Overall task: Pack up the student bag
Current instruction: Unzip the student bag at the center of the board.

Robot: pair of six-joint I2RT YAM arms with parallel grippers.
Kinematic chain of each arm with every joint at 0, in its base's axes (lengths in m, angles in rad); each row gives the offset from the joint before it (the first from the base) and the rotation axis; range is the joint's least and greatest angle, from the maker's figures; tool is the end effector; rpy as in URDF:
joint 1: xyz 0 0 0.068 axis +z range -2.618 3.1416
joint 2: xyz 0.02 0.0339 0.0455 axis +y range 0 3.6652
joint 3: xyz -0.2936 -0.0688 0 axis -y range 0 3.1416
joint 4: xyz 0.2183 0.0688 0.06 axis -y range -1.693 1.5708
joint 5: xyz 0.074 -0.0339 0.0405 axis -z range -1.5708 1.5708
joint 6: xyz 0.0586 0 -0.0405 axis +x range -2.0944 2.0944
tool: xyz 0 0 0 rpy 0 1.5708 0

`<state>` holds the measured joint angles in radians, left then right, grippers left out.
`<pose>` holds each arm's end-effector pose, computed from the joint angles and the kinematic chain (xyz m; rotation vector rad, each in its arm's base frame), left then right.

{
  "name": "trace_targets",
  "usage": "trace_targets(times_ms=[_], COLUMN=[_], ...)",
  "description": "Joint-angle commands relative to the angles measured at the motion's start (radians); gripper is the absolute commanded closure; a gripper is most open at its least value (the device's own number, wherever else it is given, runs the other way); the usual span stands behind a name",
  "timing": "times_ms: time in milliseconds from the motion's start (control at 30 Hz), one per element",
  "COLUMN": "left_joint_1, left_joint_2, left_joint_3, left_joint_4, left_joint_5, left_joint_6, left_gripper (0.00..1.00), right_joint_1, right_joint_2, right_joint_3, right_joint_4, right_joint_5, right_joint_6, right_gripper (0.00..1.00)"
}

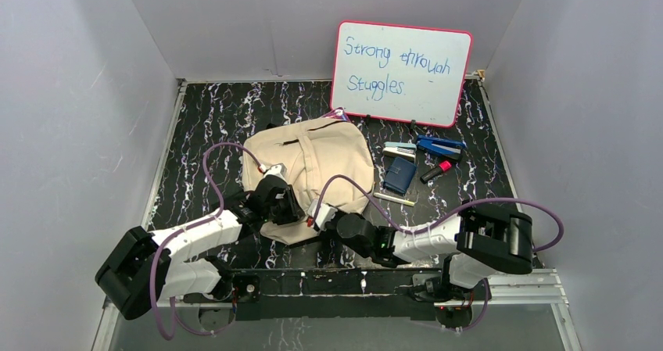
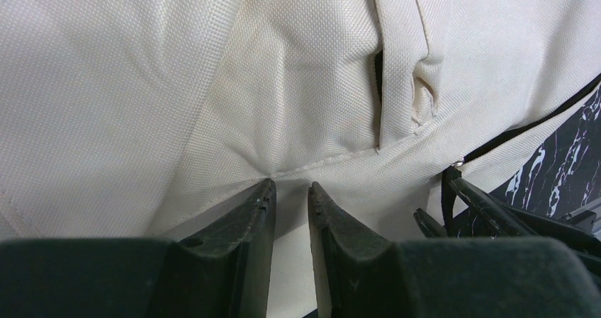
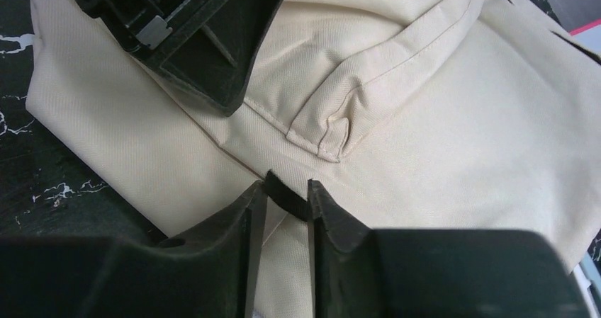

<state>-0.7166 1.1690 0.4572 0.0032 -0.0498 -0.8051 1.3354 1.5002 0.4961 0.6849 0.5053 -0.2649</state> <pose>0.1605 -0.1359 0.2003 -0.1330 2.3858 -0.7147 0.0943 0.2715 0.2151 -1.0727 1.5163 0.2676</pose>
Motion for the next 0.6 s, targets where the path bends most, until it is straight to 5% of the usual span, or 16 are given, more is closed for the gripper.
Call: trace_targets(times_ms=[0,167,567], left_joint_1=[-0.002,-0.002,-0.003], left_joint_2=[0.012,0.02,0.168], left_joint_3=[-0.024,-0.038,-0.099], left_joint_4=[-0.037,-0.047,-0.057], left_joint_5=[-0.038,-0.071,-0.152], left_joint_6=[0.004,-0.018,-0.18], left_gripper=[0.78,0.77,0.78], right_joint_1=[0.002,0.0,-0.126], right_joint_2=[0.001,-0.025,-0.159], right_joint_3=[0.002,-0.004,-0.016], right_joint_4=[0.068,0.066,-0.111], right_joint_5=[0.061,0.115,0.128], right_joint_6=[0.0,0.018,0.275], right_gripper=[0.75,1.0,1.0])
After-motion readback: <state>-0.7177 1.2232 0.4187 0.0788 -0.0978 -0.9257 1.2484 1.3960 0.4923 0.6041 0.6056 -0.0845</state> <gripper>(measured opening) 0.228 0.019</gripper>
